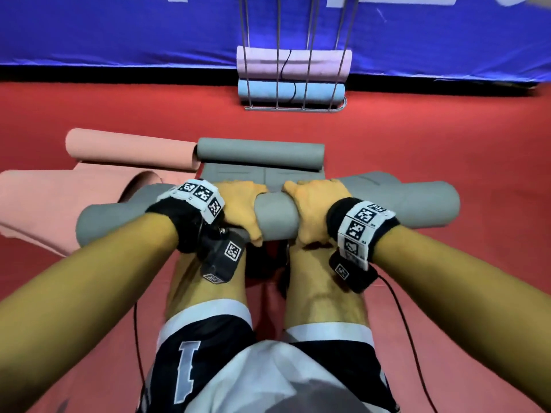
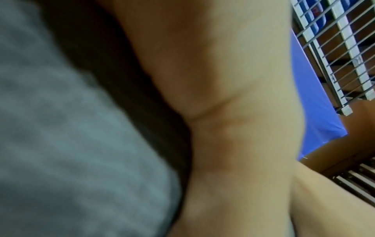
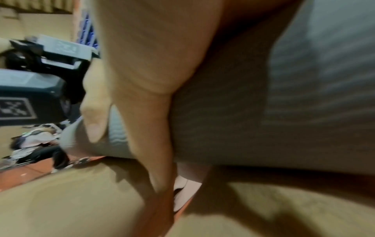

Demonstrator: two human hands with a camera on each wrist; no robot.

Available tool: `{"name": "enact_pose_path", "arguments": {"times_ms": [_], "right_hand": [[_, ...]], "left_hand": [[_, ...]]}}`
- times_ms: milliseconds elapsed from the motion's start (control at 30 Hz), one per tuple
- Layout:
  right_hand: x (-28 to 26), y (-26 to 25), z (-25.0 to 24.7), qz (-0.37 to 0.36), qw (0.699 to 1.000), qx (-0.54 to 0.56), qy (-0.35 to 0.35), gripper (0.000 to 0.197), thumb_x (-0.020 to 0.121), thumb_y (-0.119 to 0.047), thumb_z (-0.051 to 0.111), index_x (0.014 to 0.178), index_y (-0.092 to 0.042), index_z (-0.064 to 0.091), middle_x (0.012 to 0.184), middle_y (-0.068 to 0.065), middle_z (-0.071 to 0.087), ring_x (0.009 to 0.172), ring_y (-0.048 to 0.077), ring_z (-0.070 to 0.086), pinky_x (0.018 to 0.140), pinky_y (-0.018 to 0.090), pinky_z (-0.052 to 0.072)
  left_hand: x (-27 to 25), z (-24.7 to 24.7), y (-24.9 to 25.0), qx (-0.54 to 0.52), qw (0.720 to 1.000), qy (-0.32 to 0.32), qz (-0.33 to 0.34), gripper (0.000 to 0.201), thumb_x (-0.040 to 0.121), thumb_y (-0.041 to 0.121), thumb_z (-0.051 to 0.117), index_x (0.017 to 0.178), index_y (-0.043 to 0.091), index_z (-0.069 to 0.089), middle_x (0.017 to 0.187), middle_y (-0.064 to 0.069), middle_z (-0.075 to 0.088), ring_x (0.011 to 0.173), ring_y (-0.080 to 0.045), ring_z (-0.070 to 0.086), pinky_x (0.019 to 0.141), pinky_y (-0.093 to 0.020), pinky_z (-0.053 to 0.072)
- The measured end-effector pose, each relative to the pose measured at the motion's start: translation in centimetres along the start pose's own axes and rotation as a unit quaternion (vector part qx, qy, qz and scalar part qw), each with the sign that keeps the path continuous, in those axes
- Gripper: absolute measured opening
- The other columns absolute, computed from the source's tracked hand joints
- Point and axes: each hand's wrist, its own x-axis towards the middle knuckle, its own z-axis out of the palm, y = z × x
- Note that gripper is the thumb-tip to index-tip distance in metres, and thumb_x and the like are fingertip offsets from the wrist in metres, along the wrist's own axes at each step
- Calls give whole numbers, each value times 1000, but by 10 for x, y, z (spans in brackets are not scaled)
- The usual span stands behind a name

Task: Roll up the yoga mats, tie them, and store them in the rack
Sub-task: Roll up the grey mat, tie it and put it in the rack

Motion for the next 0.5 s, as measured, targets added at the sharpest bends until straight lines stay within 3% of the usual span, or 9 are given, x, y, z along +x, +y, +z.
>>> {"name": "enact_pose_path", "arguments": {"times_ms": [67,133,200,300,433,500], "right_hand": [[3,6,-10,-1,999,7,-32,71,48,-48,83,109,-34,50,94,-7,65,86,23,65,72,35,53],[9,12,-18,6,997,34,-72,67,43,-48,87,101,-32,57,85,-9,66,78,19,65,66,32,55],[21,17,-26,20,990,85,-108,61,39,-43,91,90,-27,63,77,-9,68,71,15,66,63,30,58],[39,23,-31,21,979,148,-140,63,28,-40,92,84,-23,69,69,-10,68,69,17,68,61,27,56],[40,27,-23,15,984,139,-108,73,29,-55,88,93,-29,65,83,-8,71,79,17,69,75,38,60],[36,26,-19,-17,993,114,-30,93,32,-64,80,119,-37,60,106,-7,66,97,20,65,84,43,57]], "left_hand": [[-2,3,0,20,1000,21,-6,74,40,69,85,97,35,54,95,9,64,82,-16,62,72,-34,50],[-5,7,-3,50,994,97,10,92,36,82,72,113,34,55,105,6,57,91,-20,59,79,-38,51],[-12,15,-6,115,980,161,12,103,44,78,75,129,28,47,115,1,53,102,-27,58,83,-43,51],[-18,28,0,193,964,183,-22,98,58,62,82,136,23,37,122,-5,58,105,-35,62,79,-46,49],[-8,17,-2,176,966,190,-25,83,53,52,76,123,26,40,105,-5,66,90,-35,67,74,-45,55],[-4,12,-7,167,969,182,-27,82,50,55,74,119,29,40,101,-3,67,86,-34,67,74,-45,56]]}}
